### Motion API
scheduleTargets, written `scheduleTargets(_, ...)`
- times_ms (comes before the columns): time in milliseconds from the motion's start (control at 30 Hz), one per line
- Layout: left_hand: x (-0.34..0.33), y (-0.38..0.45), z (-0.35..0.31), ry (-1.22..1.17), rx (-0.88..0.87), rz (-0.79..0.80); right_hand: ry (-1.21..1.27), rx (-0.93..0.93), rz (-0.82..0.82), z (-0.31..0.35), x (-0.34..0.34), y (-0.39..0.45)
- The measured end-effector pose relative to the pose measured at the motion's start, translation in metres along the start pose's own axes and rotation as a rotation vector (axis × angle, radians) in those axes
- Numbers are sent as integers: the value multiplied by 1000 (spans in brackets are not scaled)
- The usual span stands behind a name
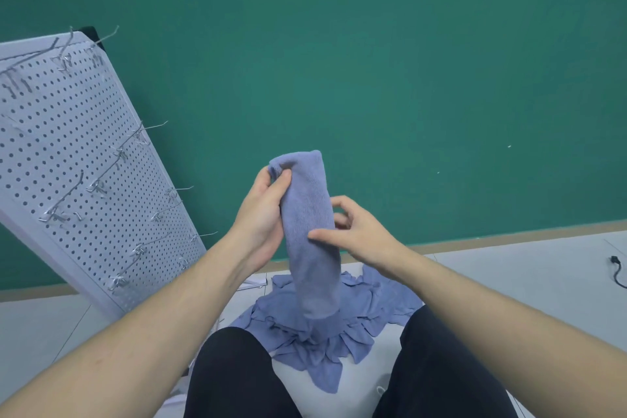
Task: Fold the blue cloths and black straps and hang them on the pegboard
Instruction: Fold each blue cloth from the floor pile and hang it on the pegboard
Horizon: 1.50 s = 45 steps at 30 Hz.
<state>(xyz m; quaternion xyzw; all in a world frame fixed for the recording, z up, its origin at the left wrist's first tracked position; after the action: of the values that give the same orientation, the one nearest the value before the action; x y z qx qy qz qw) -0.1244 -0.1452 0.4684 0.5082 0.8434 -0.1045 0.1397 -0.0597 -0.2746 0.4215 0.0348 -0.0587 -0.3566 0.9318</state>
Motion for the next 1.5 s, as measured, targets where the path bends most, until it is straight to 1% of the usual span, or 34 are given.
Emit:
scheduleTargets(133,3,3,-12,-112,-42,-47,-33,-9,33,-13,-12,5)
scheduleTargets(233,23,8,-18,-120,-76,-169,-17,-39,73,-19,-15,12)
scheduleTargets(333,57,9,-19,-190,-41,-298,-12,-31,67,-10,-14,23)
scheduleTargets(400,79,5,-20,-262,0,-315,26,-20,92,-1,-14,34)
scheduleTargets(467,99,-1,-21,-269,48,-296,71,-19,180,8,-18,43)
scheduleTargets(500,107,-4,-20,-226,71,-293,55,-17,246,13,-20,46)
scheduleTargets(533,116,-8,-21,-127,77,-304,6,-8,312,19,-22,49)
scheduleTargets(567,126,-10,-24,40,53,-330,-64,13,373,26,-25,51)
scheduleTargets(633,136,-17,-40,448,-76,-354,-227,61,463,38,-30,57)
scheduleTargets(667,133,-17,-49,611,-145,-306,-297,78,493,44,-34,60)
scheduleTargets(733,115,-15,-63,797,-215,-116,-383,104,534,55,-45,67)
scheduleTargets(800,93,-9,-68,941,-190,62,-433,145,550,67,-56,75)
scheduleTargets(867,84,-2,-69,1059,-68,135,-459,187,557,80,-66,84)
scheduleTargets(933,85,2,-73,1065,67,158,-429,182,586,89,-71,93)
scheduleTargets(1000,92,4,-81,1097,95,149,-370,129,632,93,-75,103)
scheduleTargets(1067,98,2,-94,1108,63,99,-301,68,668,96,-80,111)
scheduleTargets(1100,101,1,-100,1062,43,74,-254,47,682,99,-83,114)
scheduleTargets(1167,108,-3,-113,894,12,23,-155,39,707,104,-91,122)
scheduleTargets(1267,127,-7,-131,672,-19,-60,-78,71,729,110,-104,134)
scheduleTargets(1400,149,-17,-153,622,-87,-124,57,84,775,118,-129,153)
scheduleTargets(1500,156,-29,-171,609,-144,-93,254,89,745,135,-147,173)
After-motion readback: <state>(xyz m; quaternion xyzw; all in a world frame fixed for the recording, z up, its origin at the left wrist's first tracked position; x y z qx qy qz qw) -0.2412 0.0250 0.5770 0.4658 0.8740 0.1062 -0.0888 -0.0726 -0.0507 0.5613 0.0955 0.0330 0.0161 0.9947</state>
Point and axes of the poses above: each hand's wrist, its own y-axis towards the middle knuckle, its own x-axis out of the back of the hand, z = x × y, the point moved 6 cm from there along y, towards the middle knuckle, and after that the axes turned 5 degrees about x, right-handed, at the moved point
